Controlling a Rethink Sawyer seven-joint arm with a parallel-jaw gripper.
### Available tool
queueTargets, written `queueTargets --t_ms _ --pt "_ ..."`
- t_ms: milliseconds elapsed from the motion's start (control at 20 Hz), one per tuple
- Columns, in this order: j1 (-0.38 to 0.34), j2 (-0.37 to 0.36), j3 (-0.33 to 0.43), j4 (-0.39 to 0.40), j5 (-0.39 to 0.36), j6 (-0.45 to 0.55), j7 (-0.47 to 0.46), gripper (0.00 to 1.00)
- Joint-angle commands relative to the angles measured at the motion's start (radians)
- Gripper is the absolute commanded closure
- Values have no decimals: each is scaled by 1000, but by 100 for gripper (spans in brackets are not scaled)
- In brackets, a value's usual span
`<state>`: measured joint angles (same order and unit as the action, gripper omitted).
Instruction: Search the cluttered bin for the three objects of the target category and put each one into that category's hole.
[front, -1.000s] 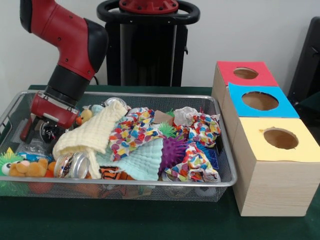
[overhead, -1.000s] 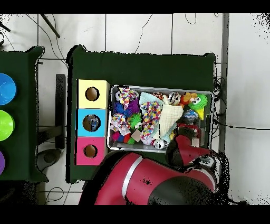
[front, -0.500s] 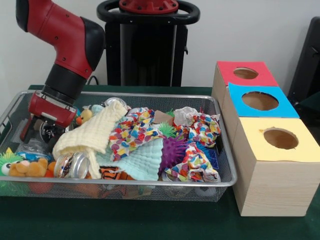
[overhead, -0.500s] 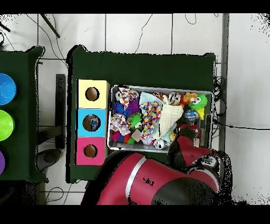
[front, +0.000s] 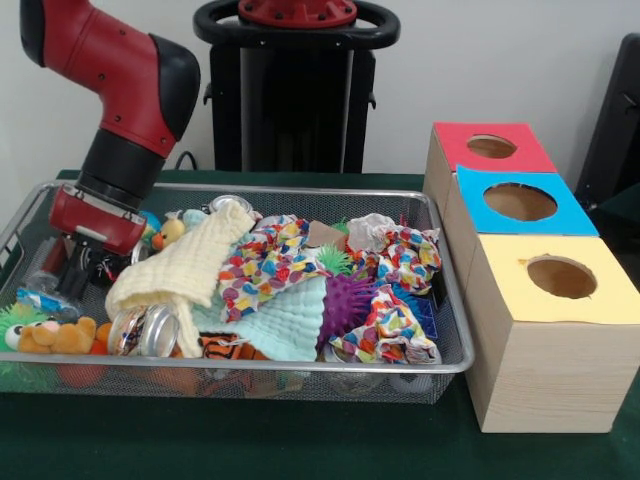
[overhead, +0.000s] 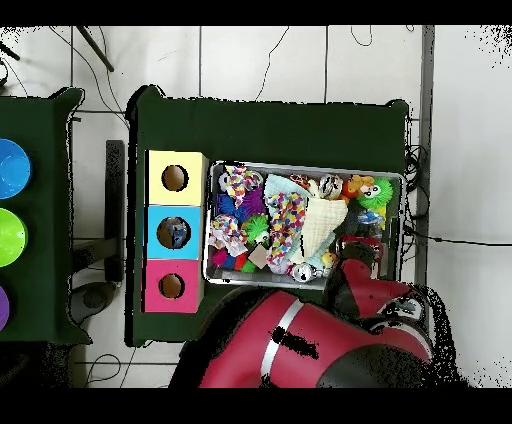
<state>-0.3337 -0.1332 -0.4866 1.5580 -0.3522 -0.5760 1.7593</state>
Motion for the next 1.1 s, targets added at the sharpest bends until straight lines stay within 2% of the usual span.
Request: queueTargets --t_ms 50,450,550,600,700,900,1100 --pt "-45 6 200 -100 -50 49 169 100" --pt "-55 5 209 -92 -46 34 151 100" --pt "-77 -3 235 -95 -92 13 167 100" --pt "-88 -7 248 -96 -115 3 176 0" --pt "-90 -21 263 -99 -118 127 153 0" --pt "-82 -9 248 -103 -108 66 145 0" --pt "-78 -15 247 -93 -92 76 143 0"
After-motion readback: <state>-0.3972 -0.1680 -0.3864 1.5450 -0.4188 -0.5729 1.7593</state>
